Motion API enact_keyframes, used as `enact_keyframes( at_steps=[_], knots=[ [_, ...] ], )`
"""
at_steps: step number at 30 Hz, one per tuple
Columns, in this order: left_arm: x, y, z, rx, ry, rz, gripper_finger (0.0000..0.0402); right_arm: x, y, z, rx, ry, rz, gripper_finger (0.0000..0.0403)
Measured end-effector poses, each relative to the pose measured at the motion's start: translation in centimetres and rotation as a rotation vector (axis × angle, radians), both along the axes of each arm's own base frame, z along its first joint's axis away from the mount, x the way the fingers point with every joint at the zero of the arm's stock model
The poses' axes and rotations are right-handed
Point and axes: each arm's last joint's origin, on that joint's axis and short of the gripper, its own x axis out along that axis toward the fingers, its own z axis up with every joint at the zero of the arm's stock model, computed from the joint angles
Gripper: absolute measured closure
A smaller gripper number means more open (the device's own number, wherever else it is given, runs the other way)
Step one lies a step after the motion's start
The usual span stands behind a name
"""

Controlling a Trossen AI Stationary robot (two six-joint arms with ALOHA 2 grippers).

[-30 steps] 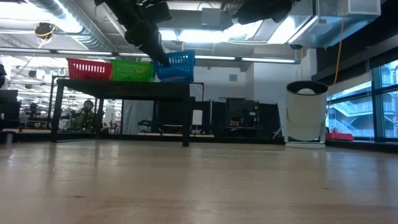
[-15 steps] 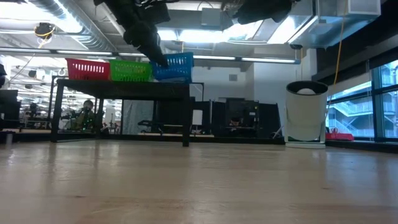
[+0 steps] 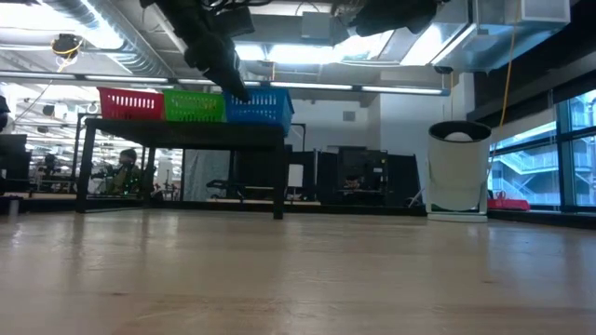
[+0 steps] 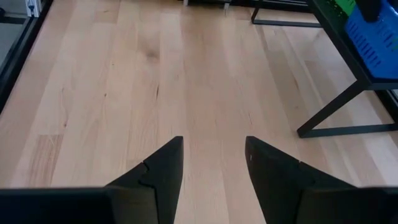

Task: Pick & Place Office Desk Supplies
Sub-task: Put the blue basket on the shelf

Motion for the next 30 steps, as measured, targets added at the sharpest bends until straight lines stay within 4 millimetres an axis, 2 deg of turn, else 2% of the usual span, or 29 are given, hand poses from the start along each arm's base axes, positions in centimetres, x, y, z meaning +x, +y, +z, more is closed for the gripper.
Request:
enact_keyframes(
  at_steps=[7,15,23,30],
  knots=[
    [0.0,0.2,0.1,0.035,-0.008,0.063,0.0319,0.0,0.0,0.0,0.0,0.0,0.0,0.0229],
    [0.0,0.1,0.1,0.023,-0.017,0.068,0.0319,0.0,0.0,0.0,0.017,0.001,-0.01,0.0229],
    [0.2,-0.6,0.6,0.039,-0.053,0.063,0.0306,0.0,0.0,0.0,0.02,0.004,-0.014,0.0229],
    [-0.5,-1.3,1.6,0.069,-0.083,0.066,0.0297,-0.1,0.0,0.0,0.018,0.005,-0.013,0.0229]
  ],
)
